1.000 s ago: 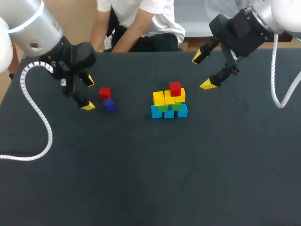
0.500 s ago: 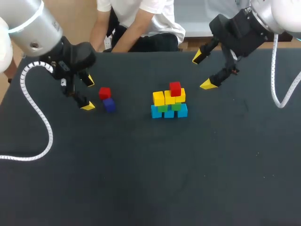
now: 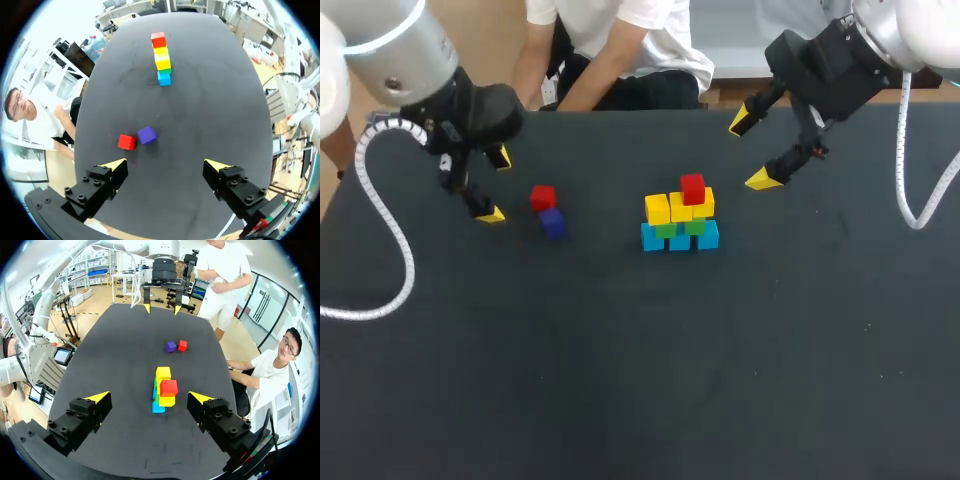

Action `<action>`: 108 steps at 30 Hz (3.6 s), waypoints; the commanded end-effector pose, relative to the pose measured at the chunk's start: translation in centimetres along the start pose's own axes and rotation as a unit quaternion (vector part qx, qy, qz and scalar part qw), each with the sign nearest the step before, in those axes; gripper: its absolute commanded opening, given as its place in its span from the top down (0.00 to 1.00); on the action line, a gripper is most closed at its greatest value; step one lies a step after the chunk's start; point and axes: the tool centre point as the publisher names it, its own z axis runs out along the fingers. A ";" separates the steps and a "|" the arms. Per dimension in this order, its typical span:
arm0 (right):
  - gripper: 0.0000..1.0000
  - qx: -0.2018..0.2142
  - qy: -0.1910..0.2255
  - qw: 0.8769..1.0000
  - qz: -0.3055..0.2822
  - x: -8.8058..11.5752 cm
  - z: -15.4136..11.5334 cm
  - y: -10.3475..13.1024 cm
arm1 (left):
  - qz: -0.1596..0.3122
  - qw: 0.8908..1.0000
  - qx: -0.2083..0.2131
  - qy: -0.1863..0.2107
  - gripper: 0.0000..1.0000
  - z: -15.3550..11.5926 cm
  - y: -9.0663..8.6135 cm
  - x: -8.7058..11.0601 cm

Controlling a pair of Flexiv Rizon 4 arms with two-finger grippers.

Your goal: Place the blue cubes, place green cubes on the blue cubes, place the yellow cubes on the green cubes, then place the red cubes on the yellow cubes, and place purple cube on the red cubes.

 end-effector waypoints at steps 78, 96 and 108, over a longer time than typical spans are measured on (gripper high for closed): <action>0.00 0.000 0.000 1.000 0.000 0.0 0.0 0.0 | 0.085 0.981 0.140 0.102 0.00 13.3 11.1 0.9; 0.00 0.000 0.000 1.000 0.000 0.0 0.0 0.0 | 0.067 0.983 0.138 0.104 0.00 13.8 11.5 1.5; 0.00 0.000 0.000 1.000 0.000 0.0 0.0 0.0 | 0.060 0.985 0.134 0.094 0.04 13.8 11.4 1.4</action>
